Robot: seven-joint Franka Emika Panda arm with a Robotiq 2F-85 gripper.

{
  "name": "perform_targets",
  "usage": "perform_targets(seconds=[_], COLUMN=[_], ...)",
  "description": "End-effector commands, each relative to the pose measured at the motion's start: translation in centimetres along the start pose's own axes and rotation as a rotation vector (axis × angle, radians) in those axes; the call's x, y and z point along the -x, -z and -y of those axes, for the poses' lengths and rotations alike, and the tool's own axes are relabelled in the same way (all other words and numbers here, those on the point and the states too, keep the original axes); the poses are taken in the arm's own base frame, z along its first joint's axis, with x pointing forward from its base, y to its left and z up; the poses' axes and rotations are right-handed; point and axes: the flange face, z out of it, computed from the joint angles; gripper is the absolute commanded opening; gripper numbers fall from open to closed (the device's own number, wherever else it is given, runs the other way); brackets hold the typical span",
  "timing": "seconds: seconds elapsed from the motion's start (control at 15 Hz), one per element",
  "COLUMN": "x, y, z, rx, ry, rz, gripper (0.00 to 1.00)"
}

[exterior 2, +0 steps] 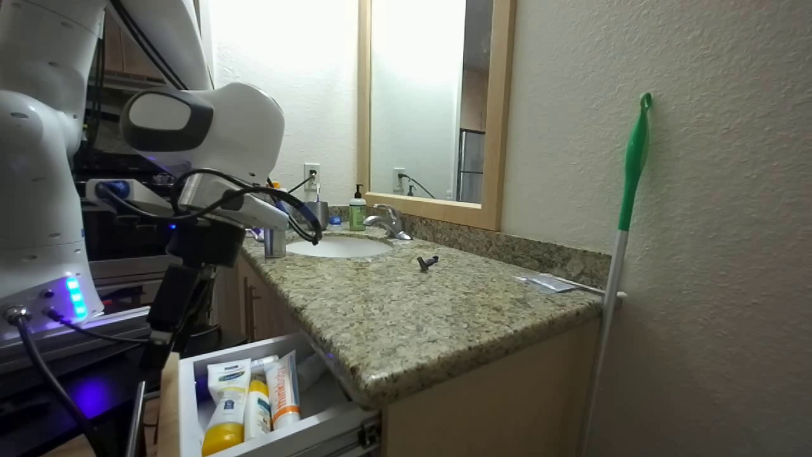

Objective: Pick the tubes and the small bottle on the right side of the counter, put them in the drawer then close it

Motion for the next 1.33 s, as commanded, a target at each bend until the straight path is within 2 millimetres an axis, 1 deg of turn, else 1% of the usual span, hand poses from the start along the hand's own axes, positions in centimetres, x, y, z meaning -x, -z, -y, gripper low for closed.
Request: perform_targets(seconds=[0.0, 0.27, 0.33, 0.47, 0.53, 0.67, 0.87, 0.93, 1.07, 1.27], x=[-1.3, -2.6, -2.9, -3.0, -2.8, -2.7, -1.5, -0.9, -0.2, 0.9], y=[-3.1, -5.5, -5.4, -5.4, -5.8, -5.9, -4.8, -4.3, -4.2, -4.4], z=[-0.2, 0.8, 1.8, 2.7, 2.1, 2.1, 0.7, 0.5, -0.1, 0.2], rx=[0.076, 0.124, 0.119, 0.071, 0.059, 0.044, -0.023, -0.044, -0.047, -0.094], ry=[0.058, 0.1, 0.098, 0.075, 0.083, 0.093, 0.128, 0.147, 0.165, 0.174], rz=[0.085, 0.156, 0.162, 0.13, 0.118, 0.115, 0.096, 0.085, 0.05, 0.062], gripper=[1.0, 1.0, 1.0, 1.0, 1.0, 1.0, 1.0, 1.0, 1.0, 1.0])
